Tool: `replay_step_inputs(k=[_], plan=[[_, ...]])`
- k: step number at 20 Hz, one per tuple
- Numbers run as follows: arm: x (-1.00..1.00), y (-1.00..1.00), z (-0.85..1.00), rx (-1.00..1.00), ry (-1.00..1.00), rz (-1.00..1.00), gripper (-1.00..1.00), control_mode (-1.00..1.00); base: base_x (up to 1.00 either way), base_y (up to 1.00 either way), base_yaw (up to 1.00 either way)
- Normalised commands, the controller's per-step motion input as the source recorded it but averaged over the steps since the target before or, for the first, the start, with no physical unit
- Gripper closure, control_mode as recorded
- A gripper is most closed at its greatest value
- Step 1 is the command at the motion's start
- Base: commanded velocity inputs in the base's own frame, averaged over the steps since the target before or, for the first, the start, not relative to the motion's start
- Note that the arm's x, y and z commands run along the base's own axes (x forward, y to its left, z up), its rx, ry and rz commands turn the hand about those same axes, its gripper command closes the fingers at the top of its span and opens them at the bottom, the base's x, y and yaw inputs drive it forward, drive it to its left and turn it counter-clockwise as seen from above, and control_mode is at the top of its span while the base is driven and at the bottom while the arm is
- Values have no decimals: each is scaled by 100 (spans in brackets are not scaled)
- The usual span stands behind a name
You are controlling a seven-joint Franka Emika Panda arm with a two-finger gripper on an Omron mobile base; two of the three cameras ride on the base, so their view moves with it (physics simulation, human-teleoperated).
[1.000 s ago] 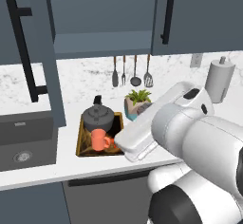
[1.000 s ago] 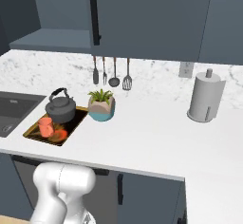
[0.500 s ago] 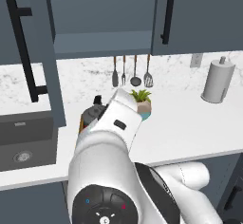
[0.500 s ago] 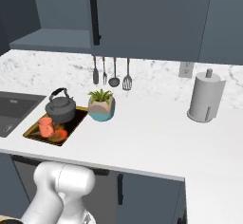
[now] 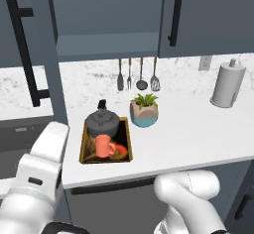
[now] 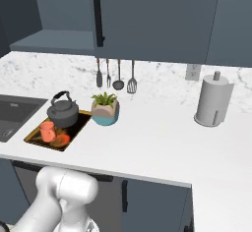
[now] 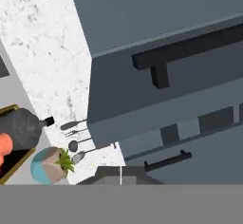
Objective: Pick the kettle from the counter and place it on the tray. Then pick the mug from the cabinet and place it on the tray. Then close the cabinet doors.
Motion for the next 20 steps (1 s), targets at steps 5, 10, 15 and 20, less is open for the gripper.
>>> replay_step_inputs(k=[5, 10, 15, 20], plan=[[77, 62, -1, -21, -10, -7, 100, -100, 0, 0, 0], [95, 71, -26, -23, -5, -4, 100, -100, 0, 0, 0], [84, 71, -21, -22, -2, -3, 100, -100, 0, 0, 0], [83, 56, 0, -8, -5, -10, 100, -100, 0, 0, 0]])
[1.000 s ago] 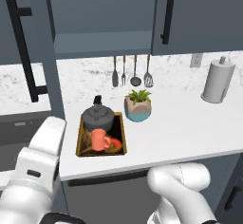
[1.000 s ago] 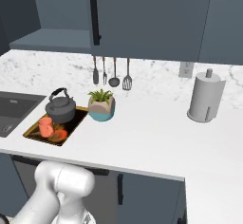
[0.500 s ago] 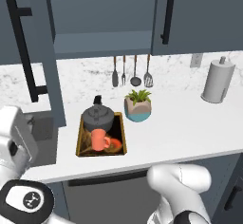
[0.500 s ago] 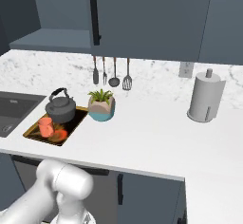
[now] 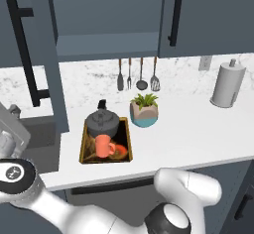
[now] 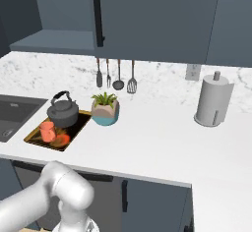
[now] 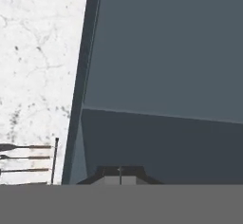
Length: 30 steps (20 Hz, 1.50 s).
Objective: Pick the kettle from the counter and place it on the tray. Then pick the mug from the cabinet and place it on the tray. Then close the cabinet doors.
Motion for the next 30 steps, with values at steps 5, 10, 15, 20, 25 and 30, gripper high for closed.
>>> replay_step_inputs(k=[5, 10, 15, 20, 25, 30], plan=[[83, 3, 2, -3, 0, -26, 100, -100, 0, 0, 0], [9, -52, 42, 0, -3, -30, 100, -100, 0, 0, 0], [0, -90, 53, 0, -1, -25, 100, -100, 0, 0, 0], [0, -100, 17, 0, 0, -19, 100, -100, 0, 0, 0], [0, -100, 8, -1, -1, -18, 100, -100, 0, 0, 0], [35, -100, 11, 3, -3, -6, 100, -100, 0, 0, 0]])
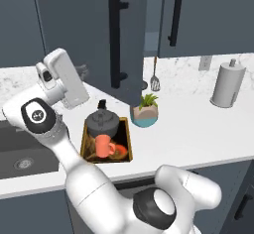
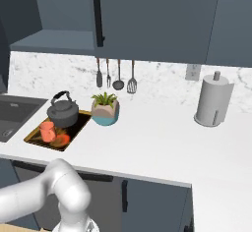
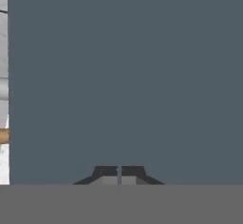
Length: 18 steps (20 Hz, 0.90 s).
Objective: Pick the kettle from the counter and place it on the tray. Then pick the mug from the cabinet and place it on the tray. Then close the cabinet doors.
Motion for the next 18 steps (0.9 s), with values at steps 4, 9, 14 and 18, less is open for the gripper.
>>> replay_step_inputs(k=[4, 9, 14, 18], plan=[[62, -100, 46, 2, -3, 0, 100, -100, 0, 0, 0], [67, -100, 80, 1, -3, 10, 100, -100, 0, 0, 0], [35, -95, 86, 7, 0, 34, 100, -100, 0, 0, 0], [34, -85, 53, 9, 0, 45, 100, -100, 0, 0, 0]])
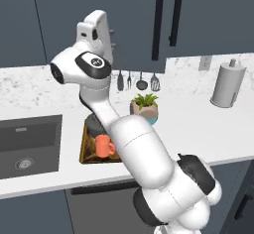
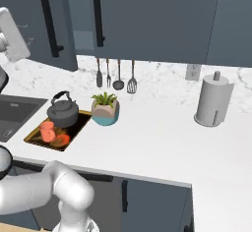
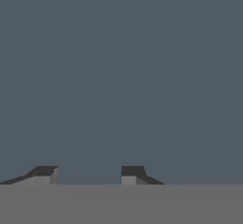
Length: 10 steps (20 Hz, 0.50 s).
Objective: Pick the kettle from the counter and place it on the tray. Then pick the mug from the cabinet and place it on the tray. Then close the cabinet doors.
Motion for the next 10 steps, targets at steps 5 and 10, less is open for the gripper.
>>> replay_step_inputs(k=[5, 10], plan=[[40, -98, 3, 7, 0, 45, 100, -100, 0, 0, 0], [57, -98, 0, 5, 1, 42, 100, -100, 0, 0, 0]])
